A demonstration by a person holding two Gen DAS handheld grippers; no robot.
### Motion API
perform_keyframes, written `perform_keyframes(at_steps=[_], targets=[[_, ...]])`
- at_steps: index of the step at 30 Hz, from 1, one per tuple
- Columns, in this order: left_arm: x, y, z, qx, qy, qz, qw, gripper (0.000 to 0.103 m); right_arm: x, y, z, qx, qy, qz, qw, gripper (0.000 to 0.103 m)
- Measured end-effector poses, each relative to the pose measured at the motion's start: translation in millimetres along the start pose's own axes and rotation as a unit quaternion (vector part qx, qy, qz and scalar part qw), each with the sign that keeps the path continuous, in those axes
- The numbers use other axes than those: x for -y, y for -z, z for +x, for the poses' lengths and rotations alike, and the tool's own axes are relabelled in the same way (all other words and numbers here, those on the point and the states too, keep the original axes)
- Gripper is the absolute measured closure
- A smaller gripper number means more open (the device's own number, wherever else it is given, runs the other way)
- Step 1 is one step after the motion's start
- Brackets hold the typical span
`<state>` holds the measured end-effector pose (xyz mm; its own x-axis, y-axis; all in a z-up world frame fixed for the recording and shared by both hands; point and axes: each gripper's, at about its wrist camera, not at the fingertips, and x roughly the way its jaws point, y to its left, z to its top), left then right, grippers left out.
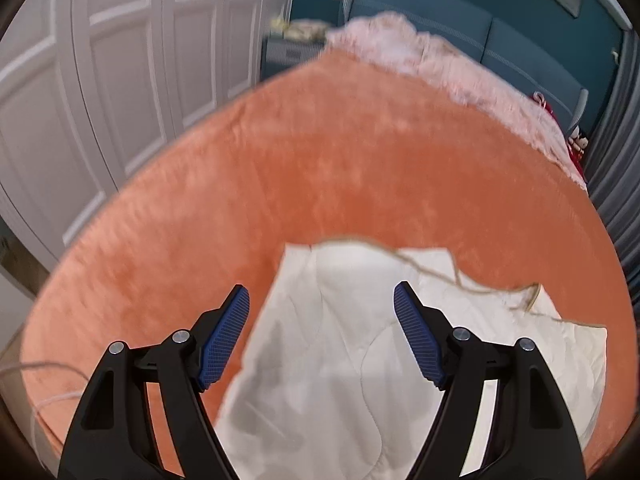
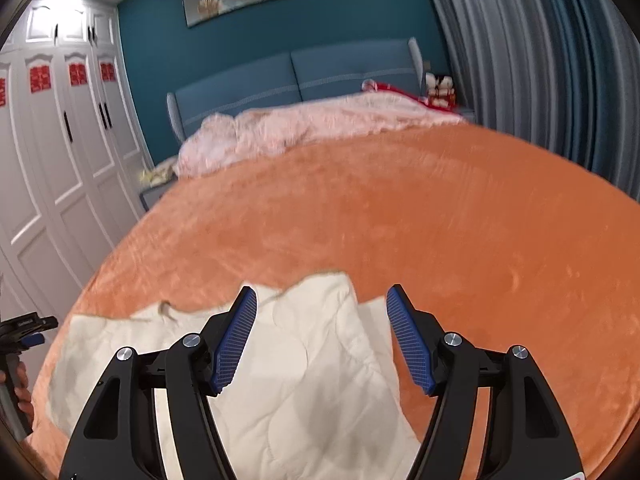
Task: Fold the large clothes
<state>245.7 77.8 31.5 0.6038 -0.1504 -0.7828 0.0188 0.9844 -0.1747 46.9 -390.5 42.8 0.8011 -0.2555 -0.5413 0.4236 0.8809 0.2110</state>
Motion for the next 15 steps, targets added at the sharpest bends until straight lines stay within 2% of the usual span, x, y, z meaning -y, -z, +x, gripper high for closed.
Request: perform_keyframes(at_steps=[2, 5, 9, 10, 11, 12, 13, 14, 15], targets=[[-5.0, 2.7, 22.9, -0.035, 0.016, -0.022, 0.9990, 0.031, 4.1, 3.1, 17.7, -0.021, -0.004, 0.009, 1.000, 0.037], [-11.4, 3.5, 46.0, -0.067, 0.035, -0.047, 0.9960, 0.031, 16.2, 3.9, 47.8, -0.053, -0.012, 0.046, 0.997, 0.037], [-13.0, -0.2, 64.0, -0.084, 0.046, -0.065, 0.9933, 0.031, 20.0, 1.1, 81.1, -0.085, -0.012, 0.073, 0.994, 0.037], [-11.9, -1.8, 65.5, -0.083, 0.048, -0.069, 0.9929, 0.035, 19.8, 1.6, 92.6, -0.100, -0.016, 0.079, 0.992, 0.037], [-11.5, -4.2, 66.2, -0.081, 0.051, -0.073, 0.9927, 0.045, 18.9, 2.9, 100.7, -0.112, -0.019, 0.081, 0.990, 0.042], [-10.3, -6.0, 65.4, -0.078, 0.051, -0.074, 0.9928, 0.053, 16.4, 4.4, 106.3, -0.119, -0.020, 0.079, 0.990, 0.060], [-8.3, -8.3, 64.0, -0.073, 0.054, -0.073, 0.9932, 0.070, 12.5, 4.8, 110.9, -0.125, -0.016, 0.069, 0.990, 0.074], [-5.0, -10.4, 62.5, -0.069, 0.051, -0.069, 0.9939, 0.081, 5.1, 4.3, 113.2, -0.126, -0.008, 0.047, 0.991, 0.092], [-2.2, -13.1, 61.8, -0.065, 0.052, -0.066, 0.9943, 0.085, 1.1, 3.0, 109.8, -0.116, -0.007, 0.037, 0.992, 0.092]])
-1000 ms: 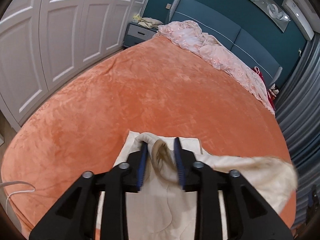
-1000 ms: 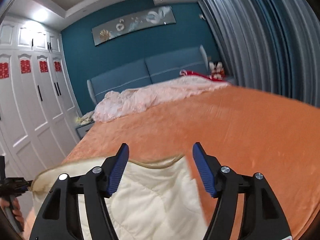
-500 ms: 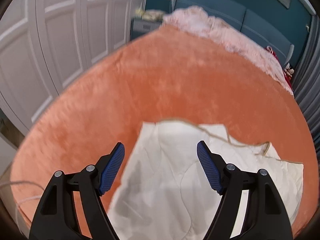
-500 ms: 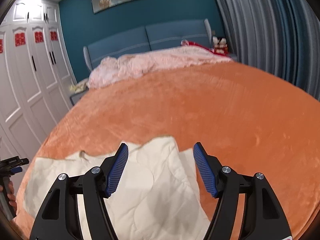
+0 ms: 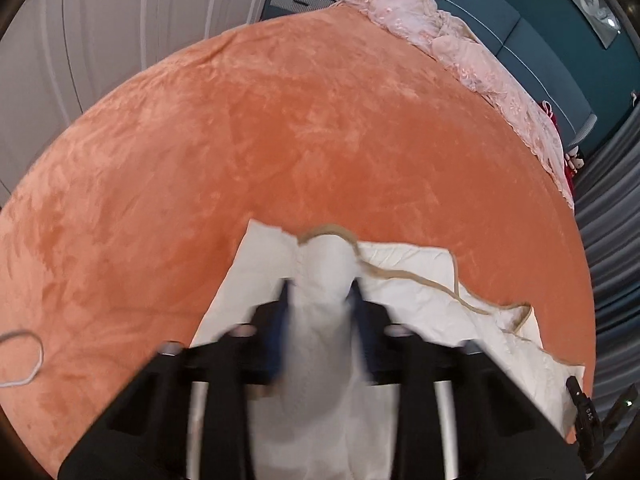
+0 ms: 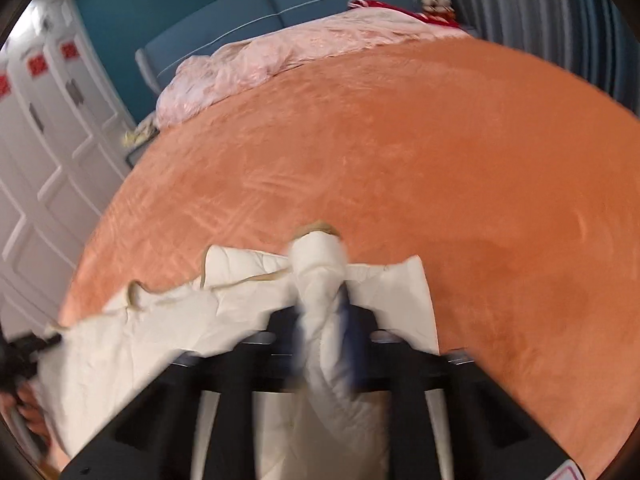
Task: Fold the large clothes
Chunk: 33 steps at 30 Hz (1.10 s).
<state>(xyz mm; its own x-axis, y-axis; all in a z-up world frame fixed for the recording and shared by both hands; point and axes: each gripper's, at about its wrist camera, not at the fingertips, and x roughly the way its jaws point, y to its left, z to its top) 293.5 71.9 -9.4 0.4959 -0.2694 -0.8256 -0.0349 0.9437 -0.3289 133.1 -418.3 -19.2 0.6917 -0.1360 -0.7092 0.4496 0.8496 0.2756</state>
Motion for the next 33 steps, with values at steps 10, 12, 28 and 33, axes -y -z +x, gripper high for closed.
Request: perform_keyframes(at_steps=[10, 12, 28, 33], targets=[[30.5, -9.1, 18.1, 0.049, -0.056, 0.050, 0.9960, 0.093, -9.1, -9.3, 2.5, 0.062, 0.058, -0.040, 0.996, 0.094], [25.8, -4.6, 37.8, 0.033, -0.071, 0.049, 0.9957, 0.092, -2.9, -2.9, 17.8, 0.045, 0.068, -0.038, 0.996, 0.094], [25.2, 27.6, 71.9, 0.068, -0.126, 0.092, 0.9854, 0.086, 5.1, 24.9, 62.0, 0.003, 0.089, -0.043, 0.995, 0.084], [24.1, 18.0, 49.0, 0.063, -0.133, 0.088, 0.9852, 0.072, 7.1, 10.7, 35.0, 0.032, 0.107, -0.016, 0.994, 0.065]])
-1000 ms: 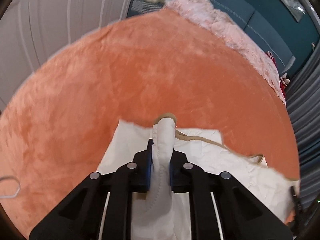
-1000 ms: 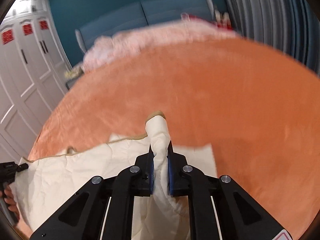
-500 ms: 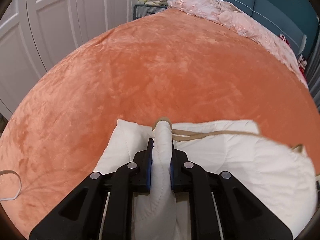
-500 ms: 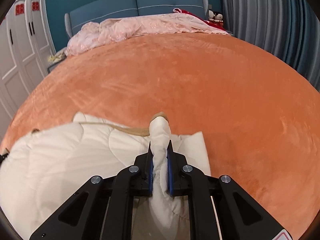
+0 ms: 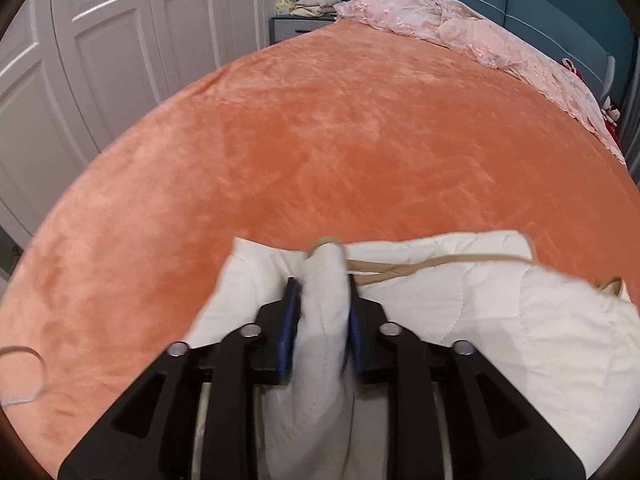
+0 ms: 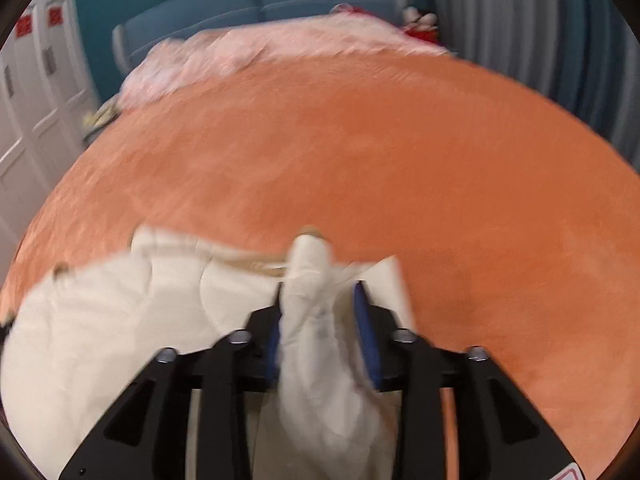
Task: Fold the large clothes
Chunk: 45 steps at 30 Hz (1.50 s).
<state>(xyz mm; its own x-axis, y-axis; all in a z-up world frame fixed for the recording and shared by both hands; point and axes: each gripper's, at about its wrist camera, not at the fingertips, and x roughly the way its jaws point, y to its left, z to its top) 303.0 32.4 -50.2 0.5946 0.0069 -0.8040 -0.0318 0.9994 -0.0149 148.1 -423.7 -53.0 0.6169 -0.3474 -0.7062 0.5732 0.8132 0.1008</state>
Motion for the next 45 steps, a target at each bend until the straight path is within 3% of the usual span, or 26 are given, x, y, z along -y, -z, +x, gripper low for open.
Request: perform_keyframes(at_steps=[2, 4, 8, 10, 12, 16, 20, 23, 27, 35, 45], targets=[[-8.3, -5.0, -30.5, 0.034, -0.007, -0.013, 0.9993, 0.052, 8.6, -8.9, -39.6, 0.068, -0.001, 0.032, 0.997, 0.059], [-13.0, -8.3, -56.5, 0.060, 0.008, -0.025, 0.9979, 0.052, 4.0, -15.4, -70.4, 0.110, -0.032, 0.043, 0.992, 0.059], [11.5, -9.3, -88.4, 0.071, 0.055, -0.018, 0.9958, 0.052, -50.0, -14.6, -81.8, 0.093, -0.115, -0.022, 0.989, 0.063], [43.0, -2.4, -88.9, 0.058, 0.077, 0.017, 0.9952, 0.052, -82.6, -5.6, -75.9, 0.069, -0.145, -0.058, 0.985, 0.064], [73.5, 8.4, -82.7, 0.046, 0.085, 0.051, 0.9940, 0.052, -116.7, 8.4, -63.7, 0.043, -0.160, -0.100, 0.981, 0.073], [107.6, 28.4, -58.0, 0.013, 0.087, 0.083, 0.9927, 0.052, -155.9, 35.9, -31.0, -0.008, -0.155, -0.160, 0.975, 0.088], [113.0, 44.3, -34.3, 0.007, 0.070, 0.088, 0.9937, 0.052, -148.7, 49.2, -10.0, -0.034, -0.152, -0.140, 0.978, 0.093], [113.7, 49.9, -24.5, 0.012, 0.067, 0.086, 0.9940, 0.050, -136.9, 51.1, -0.2, -0.044, -0.151, -0.120, 0.980, 0.094], [118.9, 55.8, -21.5, 0.021, 0.053, 0.097, 0.9937, 0.047, -144.6, 57.2, 7.6, -0.042, -0.130, -0.134, 0.982, 0.094], [123.5, 59.5, -16.4, 0.029, 0.043, 0.107, 0.9929, 0.040, -146.4, 58.3, 15.2, -0.045, -0.127, -0.138, 0.981, 0.094], [127.2, 63.0, -14.4, 0.037, 0.032, 0.113, 0.9924, 0.039, -150.6, 61.9, 17.1, -0.037, -0.118, -0.144, 0.982, 0.094]])
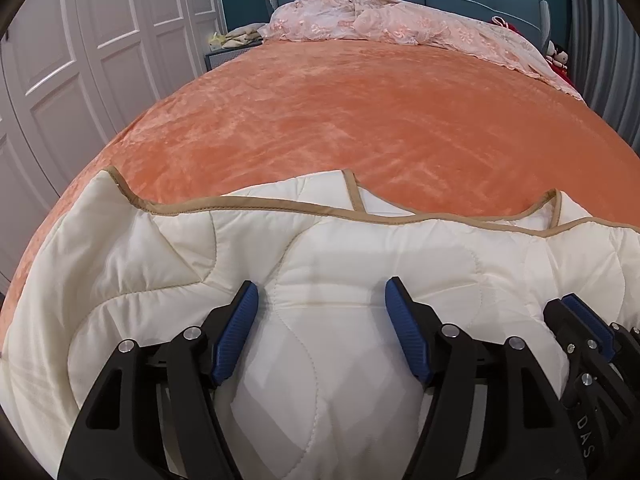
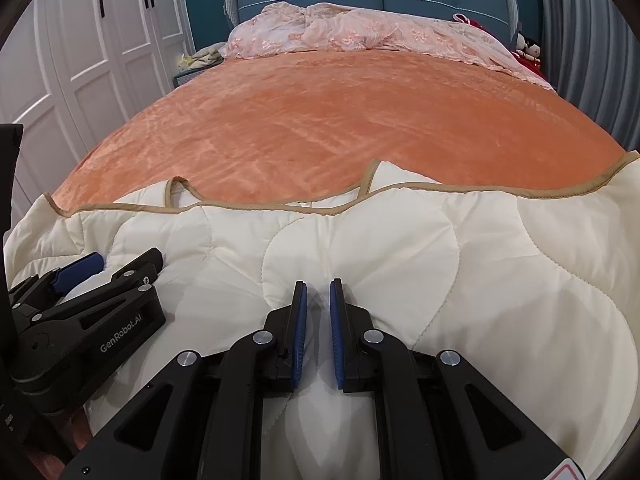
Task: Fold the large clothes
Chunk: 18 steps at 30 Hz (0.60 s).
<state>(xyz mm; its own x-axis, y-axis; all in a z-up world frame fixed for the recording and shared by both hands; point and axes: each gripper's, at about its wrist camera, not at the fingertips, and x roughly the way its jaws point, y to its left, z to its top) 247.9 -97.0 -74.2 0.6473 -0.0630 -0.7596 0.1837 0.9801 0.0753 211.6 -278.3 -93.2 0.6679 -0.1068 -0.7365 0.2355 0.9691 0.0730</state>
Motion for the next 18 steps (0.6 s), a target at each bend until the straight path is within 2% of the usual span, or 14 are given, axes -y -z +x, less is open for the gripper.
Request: perform_keyframes(at_steps=[13, 15, 17, 18], targets=[[2.9, -1.8, 1.3, -0.003, -0.010, 0.005, 0.9999, 0.039, -2.2, -2.6, 1.6, -0.002, 0.006, -0.003, 1.000, 0.094], [-2.5, -9.1, -0.8, -0.018, 0.005, 0.000, 0.9998, 0.039, 3.0, -10.1, -6.3, -0.007, -0.007, 0.010, 1.000, 0.094], [-21.6, -22.5, -12.5, -0.028, 0.034, -0.024, 0.9987, 0.039, 15.6, -18.5, -28.7, 0.016, -0.003, 0.031, 0.999, 0.094], [-34.1, -27.8, -21.2, -0.018, 0.034, -0.035, 0.9986, 0.039, 24.3, -22.1, -42.3, 0.036, 0.009, 0.034, 0.999, 0.094]])
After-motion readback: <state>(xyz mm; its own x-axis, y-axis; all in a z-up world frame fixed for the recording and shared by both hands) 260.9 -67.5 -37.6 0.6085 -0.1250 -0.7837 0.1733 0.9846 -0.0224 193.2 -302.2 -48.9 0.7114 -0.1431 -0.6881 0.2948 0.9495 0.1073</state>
